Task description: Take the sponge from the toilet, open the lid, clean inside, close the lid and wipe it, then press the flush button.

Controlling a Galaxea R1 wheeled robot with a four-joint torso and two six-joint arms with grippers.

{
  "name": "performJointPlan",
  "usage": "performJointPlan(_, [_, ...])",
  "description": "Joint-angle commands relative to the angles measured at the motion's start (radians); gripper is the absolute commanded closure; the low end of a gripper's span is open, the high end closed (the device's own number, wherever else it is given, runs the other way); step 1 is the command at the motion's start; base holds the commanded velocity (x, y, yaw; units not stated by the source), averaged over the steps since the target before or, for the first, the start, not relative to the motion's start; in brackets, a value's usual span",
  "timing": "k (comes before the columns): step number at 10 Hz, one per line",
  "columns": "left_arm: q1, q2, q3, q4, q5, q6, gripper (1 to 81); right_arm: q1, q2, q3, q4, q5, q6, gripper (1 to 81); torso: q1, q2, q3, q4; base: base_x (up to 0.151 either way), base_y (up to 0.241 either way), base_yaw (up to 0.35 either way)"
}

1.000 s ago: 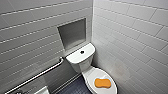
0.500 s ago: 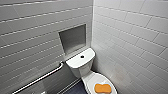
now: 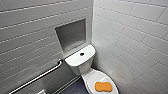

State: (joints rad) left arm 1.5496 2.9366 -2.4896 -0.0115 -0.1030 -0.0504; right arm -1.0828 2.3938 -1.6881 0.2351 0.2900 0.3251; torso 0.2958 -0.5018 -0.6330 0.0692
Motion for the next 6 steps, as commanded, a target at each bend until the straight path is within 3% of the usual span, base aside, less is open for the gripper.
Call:
performJointPlan(1, [0.019,-0.005,0.004,-0.002,0.077,0.003,1.0,0.111,-0.008,0.004,0.041,-0.041,0.002,1.0,0.063,-0.098,0.000,0.000,0.000,0.000,0.000])
performJointPlan(6, [0.024,-0.003,-0.005,-0.002,0.077,-0.002,1.0,0.161,0.112,-0.157,0.119,-0.077,0.009,1.0,0.174,-0.276,-0.015,0.000,0.000,0.000,0.000])
